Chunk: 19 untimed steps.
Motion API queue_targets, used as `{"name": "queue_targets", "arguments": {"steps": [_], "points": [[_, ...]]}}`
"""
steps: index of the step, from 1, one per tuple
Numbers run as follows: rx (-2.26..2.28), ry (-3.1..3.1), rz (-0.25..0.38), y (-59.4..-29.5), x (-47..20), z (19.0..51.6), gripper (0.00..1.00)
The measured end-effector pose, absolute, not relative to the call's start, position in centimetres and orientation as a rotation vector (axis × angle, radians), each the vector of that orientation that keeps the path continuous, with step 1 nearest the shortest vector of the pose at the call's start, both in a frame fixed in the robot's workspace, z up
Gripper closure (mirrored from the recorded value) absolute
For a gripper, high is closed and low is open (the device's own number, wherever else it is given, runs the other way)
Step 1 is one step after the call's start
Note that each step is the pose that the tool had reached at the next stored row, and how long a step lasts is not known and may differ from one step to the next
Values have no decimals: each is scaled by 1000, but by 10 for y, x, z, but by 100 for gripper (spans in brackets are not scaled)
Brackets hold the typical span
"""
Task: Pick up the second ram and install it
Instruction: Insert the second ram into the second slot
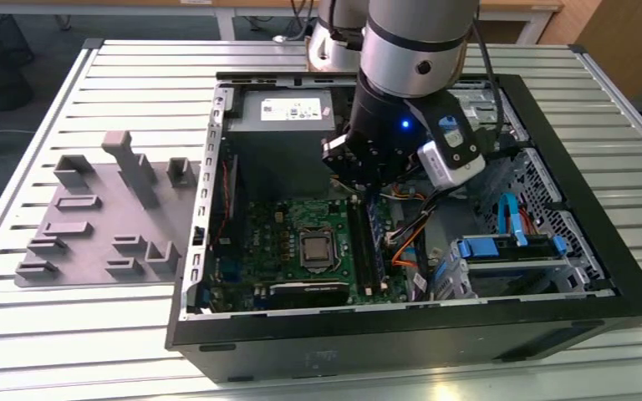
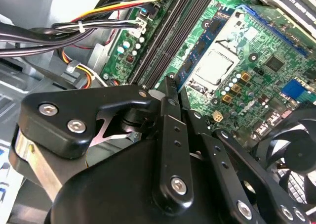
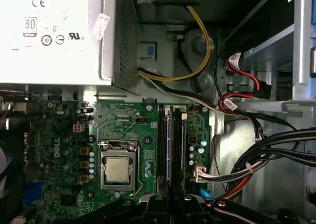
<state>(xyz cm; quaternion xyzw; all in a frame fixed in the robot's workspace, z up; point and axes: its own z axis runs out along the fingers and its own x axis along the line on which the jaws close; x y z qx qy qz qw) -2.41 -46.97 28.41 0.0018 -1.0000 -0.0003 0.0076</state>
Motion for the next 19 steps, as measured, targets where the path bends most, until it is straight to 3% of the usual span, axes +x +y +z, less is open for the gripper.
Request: {"name": "queue_targets", "arguments": {"steps": [19], "points": [[-5,-3118,0,-471,-25,254,86]]}}
